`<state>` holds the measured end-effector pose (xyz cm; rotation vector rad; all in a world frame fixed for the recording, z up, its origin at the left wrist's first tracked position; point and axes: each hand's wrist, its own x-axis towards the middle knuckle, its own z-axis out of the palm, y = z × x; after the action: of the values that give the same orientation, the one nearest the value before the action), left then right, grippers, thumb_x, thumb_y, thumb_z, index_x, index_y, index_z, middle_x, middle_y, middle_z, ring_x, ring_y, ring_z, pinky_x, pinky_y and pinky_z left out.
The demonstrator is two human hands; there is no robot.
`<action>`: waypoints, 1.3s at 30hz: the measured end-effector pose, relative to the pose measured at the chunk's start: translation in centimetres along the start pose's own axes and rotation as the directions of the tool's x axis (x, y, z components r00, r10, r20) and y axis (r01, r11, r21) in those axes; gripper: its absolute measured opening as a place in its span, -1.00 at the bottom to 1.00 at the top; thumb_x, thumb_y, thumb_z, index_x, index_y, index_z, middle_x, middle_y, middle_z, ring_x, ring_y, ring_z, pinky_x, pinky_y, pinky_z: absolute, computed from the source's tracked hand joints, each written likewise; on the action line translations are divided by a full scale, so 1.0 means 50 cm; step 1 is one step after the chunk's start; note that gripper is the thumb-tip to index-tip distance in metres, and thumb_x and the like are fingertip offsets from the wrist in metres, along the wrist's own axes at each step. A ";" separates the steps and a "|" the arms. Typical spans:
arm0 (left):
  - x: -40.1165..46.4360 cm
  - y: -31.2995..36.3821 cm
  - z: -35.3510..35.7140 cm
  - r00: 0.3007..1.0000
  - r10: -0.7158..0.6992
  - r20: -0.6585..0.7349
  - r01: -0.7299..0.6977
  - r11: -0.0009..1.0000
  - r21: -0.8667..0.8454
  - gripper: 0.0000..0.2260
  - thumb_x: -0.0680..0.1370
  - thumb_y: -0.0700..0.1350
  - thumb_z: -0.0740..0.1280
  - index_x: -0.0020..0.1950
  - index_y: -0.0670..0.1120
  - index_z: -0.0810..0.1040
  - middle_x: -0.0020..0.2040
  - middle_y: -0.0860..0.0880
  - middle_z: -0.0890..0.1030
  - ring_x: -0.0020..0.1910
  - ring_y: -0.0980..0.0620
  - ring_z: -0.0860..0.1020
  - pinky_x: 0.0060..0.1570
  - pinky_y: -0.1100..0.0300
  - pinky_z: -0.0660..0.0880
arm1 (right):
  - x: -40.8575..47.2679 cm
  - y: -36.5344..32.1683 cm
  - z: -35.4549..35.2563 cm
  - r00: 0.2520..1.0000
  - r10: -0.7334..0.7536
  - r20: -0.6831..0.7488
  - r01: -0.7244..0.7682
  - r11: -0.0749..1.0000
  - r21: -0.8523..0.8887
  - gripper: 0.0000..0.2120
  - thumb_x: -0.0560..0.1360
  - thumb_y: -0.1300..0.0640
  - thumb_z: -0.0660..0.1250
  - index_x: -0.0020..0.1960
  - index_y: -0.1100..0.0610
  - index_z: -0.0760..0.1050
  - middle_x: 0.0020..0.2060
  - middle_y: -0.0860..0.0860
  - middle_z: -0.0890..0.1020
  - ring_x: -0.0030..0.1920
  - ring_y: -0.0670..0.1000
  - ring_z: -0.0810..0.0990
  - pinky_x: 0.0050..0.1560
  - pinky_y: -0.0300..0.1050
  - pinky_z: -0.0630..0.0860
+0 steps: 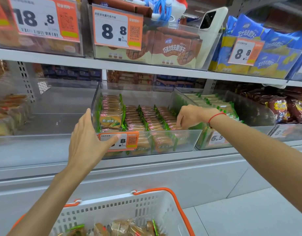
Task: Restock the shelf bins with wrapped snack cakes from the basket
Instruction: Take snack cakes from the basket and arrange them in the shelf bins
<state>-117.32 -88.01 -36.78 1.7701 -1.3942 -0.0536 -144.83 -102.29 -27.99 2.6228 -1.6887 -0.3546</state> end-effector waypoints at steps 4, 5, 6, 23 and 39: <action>-0.040 0.016 -0.022 0.998 0.029 -0.064 -0.037 0.992 -0.123 -0.12 0.35 0.01 0.55 0.53 -0.08 0.14 0.47 -0.04 0.28 0.42 -0.03 0.30 0.31 0.00 0.33 | -0.066 -0.013 -0.002 0.967 -0.094 -0.235 0.142 0.970 0.196 -0.88 0.43 0.15 0.45 -0.06 -0.01 0.66 -0.28 -0.15 0.64 -0.17 -0.10 0.62 0.02 -0.11 0.56; -0.057 0.019 -0.028 0.992 0.068 -0.108 -0.083 0.987 -0.139 -0.21 0.36 -0.03 0.55 0.49 -0.07 0.23 0.40 -0.03 0.35 0.36 -0.02 0.35 0.25 0.05 0.36 | -0.090 -0.024 0.008 0.943 -0.103 -0.315 0.187 0.951 0.247 -0.90 0.44 0.14 0.44 -0.08 -0.04 0.65 -0.26 -0.15 0.65 -0.21 -0.14 0.61 -0.04 -0.16 0.57; -0.078 0.020 -0.033 0.984 0.108 -0.140 -0.128 0.981 -0.149 -0.32 0.37 -0.07 0.54 0.42 -0.05 0.32 0.32 -0.01 0.42 0.28 -0.01 0.40 0.17 0.10 0.38 | -0.115 -0.039 0.024 0.921 -0.108 -0.375 0.230 0.927 0.297 -0.90 0.45 0.13 0.43 -0.10 -0.07 0.63 -0.26 -0.16 0.64 -0.23 -0.18 0.59 -0.11 -0.22 0.56; -0.366 -0.234 0.073 0.699 -0.139 0.701 -0.090 0.956 0.280 -0.65 0.56 0.01 0.29 0.34 0.12 0.43 0.34 0.07 0.46 0.29 0.04 0.44 0.19 0.12 0.43 | -0.145 -0.303 0.507 0.872 -0.261 0.415 0.196 0.961 0.194 -0.72 0.54 0.14 0.24 0.21 0.02 0.55 0.19 0.02 0.57 0.19 0.08 0.52 0.01 -0.11 0.42; -0.466 -0.357 0.116 0.624 -0.316 0.715 -0.023 0.907 0.421 -0.37 0.53 0.13 0.32 0.53 0.13 0.12 0.50 0.04 0.21 0.51 -0.06 0.14 0.44 -0.07 0.22 | -0.192 -0.360 0.741 0.986 -0.160 0.053 0.111 0.857 0.503 -0.55 0.48 0.11 0.34 0.36 -0.01 0.39 0.18 0.00 0.52 0.21 0.06 0.46 0.19 -0.02 0.46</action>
<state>-115.21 -72.39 -62.23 2.3490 -1.9487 -0.7723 -139.49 -81.66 -64.51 3.1457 -1.8344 -0.0340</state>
